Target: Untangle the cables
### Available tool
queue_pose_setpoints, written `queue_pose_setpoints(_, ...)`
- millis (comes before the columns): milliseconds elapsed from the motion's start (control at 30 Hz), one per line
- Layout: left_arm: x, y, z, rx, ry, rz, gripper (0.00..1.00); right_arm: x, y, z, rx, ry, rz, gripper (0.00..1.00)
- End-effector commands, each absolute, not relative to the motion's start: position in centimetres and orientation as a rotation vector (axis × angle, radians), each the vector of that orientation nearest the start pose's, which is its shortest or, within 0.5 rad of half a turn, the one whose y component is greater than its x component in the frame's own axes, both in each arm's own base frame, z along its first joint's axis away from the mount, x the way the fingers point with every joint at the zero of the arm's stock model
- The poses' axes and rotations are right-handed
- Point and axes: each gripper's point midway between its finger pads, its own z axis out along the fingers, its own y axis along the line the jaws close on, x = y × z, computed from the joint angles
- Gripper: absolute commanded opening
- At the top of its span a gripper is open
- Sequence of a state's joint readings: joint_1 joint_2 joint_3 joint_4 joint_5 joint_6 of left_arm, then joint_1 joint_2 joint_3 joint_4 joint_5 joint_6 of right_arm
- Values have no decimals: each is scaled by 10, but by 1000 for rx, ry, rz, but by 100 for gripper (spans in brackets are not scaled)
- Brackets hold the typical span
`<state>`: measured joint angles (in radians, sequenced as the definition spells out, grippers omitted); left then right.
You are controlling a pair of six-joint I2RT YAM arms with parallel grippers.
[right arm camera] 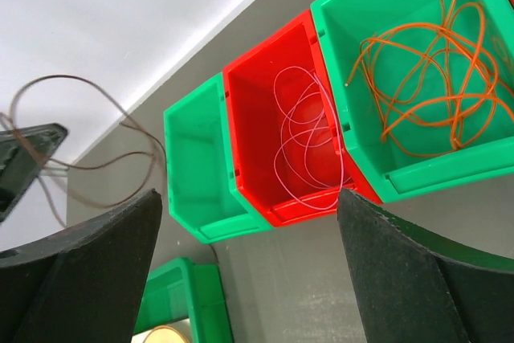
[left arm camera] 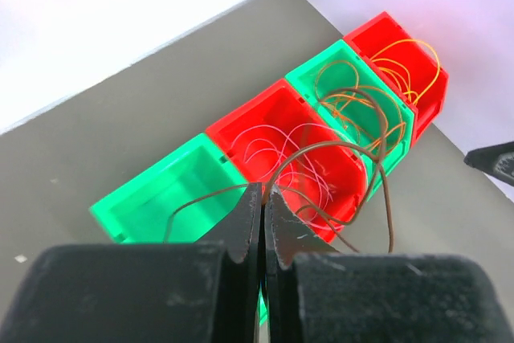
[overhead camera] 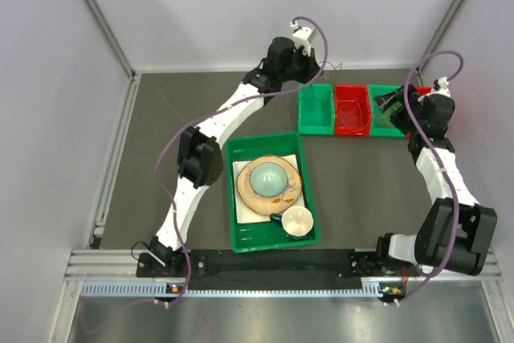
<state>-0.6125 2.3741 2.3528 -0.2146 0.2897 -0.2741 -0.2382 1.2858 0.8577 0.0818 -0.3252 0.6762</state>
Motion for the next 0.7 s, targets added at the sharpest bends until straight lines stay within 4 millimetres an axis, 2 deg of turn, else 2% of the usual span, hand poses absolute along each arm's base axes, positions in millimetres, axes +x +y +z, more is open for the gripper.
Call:
queue_pose_setpoints(0,542,-449,218,472,1832,-817,0,410,-14,224,610,1795,621,89)
queue_pose_setpoints(233,560,-442,155,386,1919,-731,0,410,-12,221,607,1798,632,89)
queue_pose_setpoints(367,567,-429,145,292,1933,-686,0,410,-10,218,601,1806,638,89)
queue_pose_setpoints(400,569,-424,153,269,1917,-687,0,410,-10,218,600,1807,637,89)
queue_pose_setpoints(467,568,-417,149,245,1923,-684,0,410,-9,218,599,1807,641,89)
queue_pose_setpoints(500,571,-411,164,225,1890,-678,0,410,-9,220,597,1805,640,89)
queue_pose_setpoints(533,568,-409,161,226,1897,-675,0,411,-9,219,597,1806,639,89)
queue_pose_setpoints(567,569,-407,169,219,1872,-683,0,411,-8,219,592,1808,638,89)
queue_pose_setpoints(600,569,-402,186,208,1843,-690,0,411,-8,219,591,1807,637,89)
queue_pose_setpoints(633,566,-402,186,214,1839,-701,0,411,-8,218,589,1812,634,89)
queue_pose_setpoints(667,565,-401,202,219,1810,-720,0,412,-6,217,580,1819,627,89)
